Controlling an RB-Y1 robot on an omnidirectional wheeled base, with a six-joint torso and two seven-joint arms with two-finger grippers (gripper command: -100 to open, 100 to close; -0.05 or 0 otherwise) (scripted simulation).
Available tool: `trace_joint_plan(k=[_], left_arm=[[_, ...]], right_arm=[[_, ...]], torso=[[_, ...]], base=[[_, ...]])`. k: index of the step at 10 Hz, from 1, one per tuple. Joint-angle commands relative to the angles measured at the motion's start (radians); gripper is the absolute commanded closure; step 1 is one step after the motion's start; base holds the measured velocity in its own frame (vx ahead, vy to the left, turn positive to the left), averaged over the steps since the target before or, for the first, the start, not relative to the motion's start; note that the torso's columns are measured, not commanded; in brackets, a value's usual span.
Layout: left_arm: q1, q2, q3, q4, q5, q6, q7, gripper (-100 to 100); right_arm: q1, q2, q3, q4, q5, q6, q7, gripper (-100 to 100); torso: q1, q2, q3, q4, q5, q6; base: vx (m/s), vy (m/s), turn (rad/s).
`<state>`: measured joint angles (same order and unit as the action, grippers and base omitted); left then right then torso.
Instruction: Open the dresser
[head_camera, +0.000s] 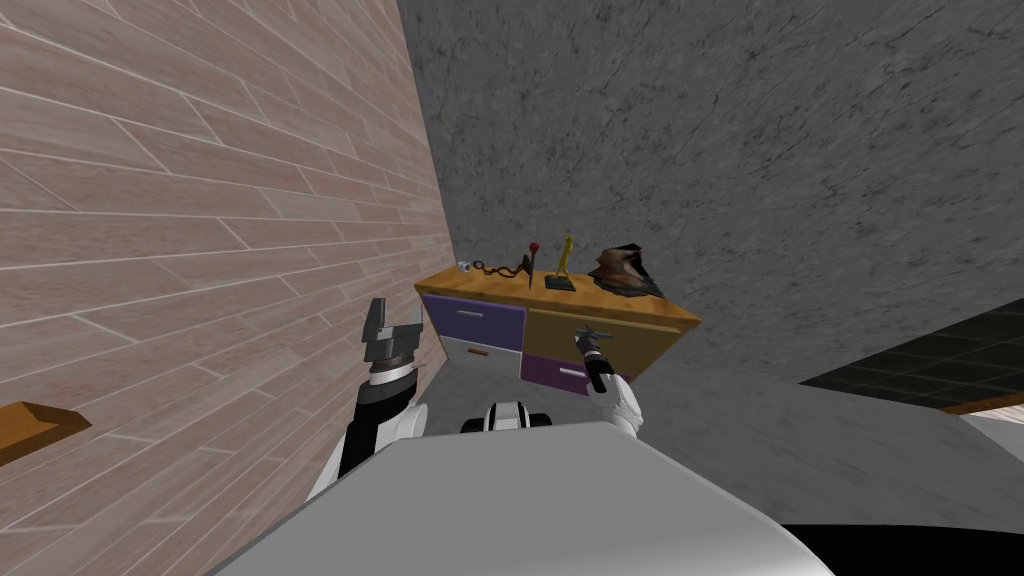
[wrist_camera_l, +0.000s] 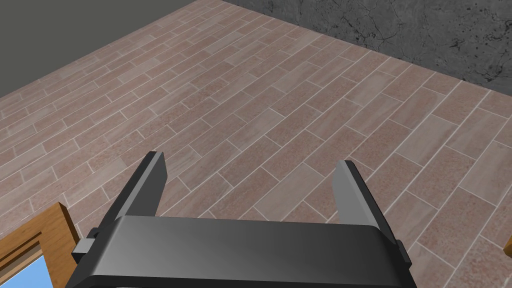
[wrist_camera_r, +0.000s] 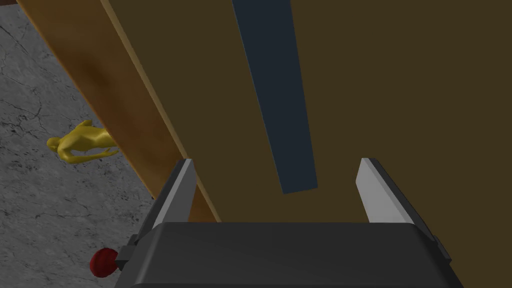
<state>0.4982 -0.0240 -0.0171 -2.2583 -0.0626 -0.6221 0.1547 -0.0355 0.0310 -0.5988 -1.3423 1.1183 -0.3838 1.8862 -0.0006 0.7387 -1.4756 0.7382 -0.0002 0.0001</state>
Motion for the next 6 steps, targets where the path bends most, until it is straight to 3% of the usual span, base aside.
trace_joint_plan(k=[1,5,6], left_arm=[[0.0,0.0,0.0,0.0,0.0,0.0,0.0,0],[0.0,0.0,0.0,0.0,0.0,0.0,0.0,0],[0.0,0.0,0.0,0.0,0.0,0.0,0.0,0]], right_arm=[[0.0,-0.005,0.007,-0.003,0.003,0.007,-0.009,100],[-0.001,-0.017,0.023,-0.009,0.011,0.024,-0.029,100],[-0.001,-0.009,0.016,0.005,0.009,0.019,-0.016,100]], torso=[[0.0,-0.001,0.0,0.0,0.0,0.0],[0.004,0.008,0.005,0.005,0.003,0.001],[0.003,0.005,0.003,0.005,0.004,0.001]], base=[[-0.079,0.04,0.011],[-0.201,0.054,-0.008],[-0.097,0.025,0.004]])
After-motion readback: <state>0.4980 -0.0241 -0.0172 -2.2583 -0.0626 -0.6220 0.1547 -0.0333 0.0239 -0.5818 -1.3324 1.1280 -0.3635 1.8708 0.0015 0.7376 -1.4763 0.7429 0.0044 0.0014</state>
